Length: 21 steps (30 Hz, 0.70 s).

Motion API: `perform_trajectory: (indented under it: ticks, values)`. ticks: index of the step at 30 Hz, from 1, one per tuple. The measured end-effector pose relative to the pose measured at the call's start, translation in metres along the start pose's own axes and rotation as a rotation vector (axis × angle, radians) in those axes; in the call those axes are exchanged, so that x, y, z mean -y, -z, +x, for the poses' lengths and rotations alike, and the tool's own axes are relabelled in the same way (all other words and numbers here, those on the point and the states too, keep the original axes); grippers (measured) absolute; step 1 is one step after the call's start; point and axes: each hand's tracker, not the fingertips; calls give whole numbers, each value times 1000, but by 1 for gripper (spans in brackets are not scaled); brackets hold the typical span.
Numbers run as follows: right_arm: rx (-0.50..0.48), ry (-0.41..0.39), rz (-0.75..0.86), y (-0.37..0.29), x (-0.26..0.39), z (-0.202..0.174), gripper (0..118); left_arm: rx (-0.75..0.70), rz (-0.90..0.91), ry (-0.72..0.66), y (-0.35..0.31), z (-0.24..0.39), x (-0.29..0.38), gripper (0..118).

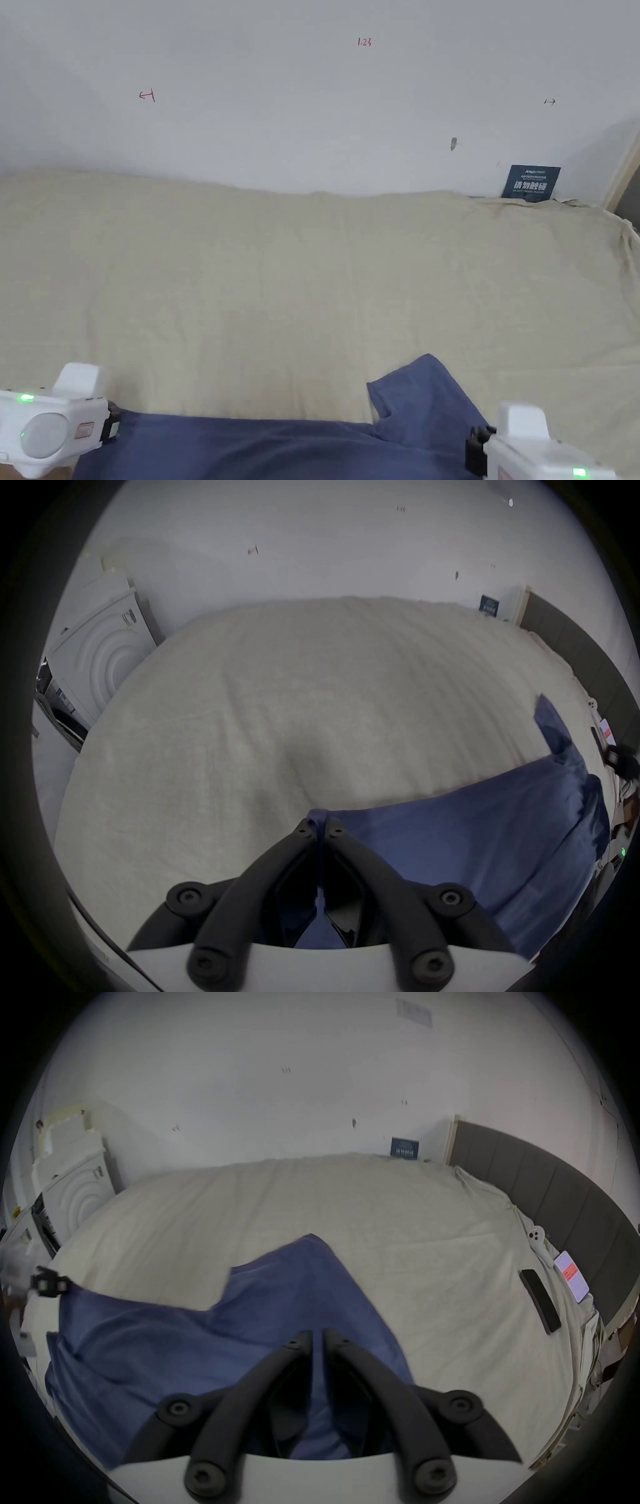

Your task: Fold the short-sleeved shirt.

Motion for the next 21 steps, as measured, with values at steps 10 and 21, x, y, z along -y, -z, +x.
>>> perform_trajectory:
  ticks: [10, 21]
  values:
    - [-21, 2, -327, 107, -34, 39, 53, 20, 77, -35, -23, -3, 24, 0]
    - [-68, -107, -299, 105, -40, 15, 2, 24, 67, -48, -14, -5, 38, 0]
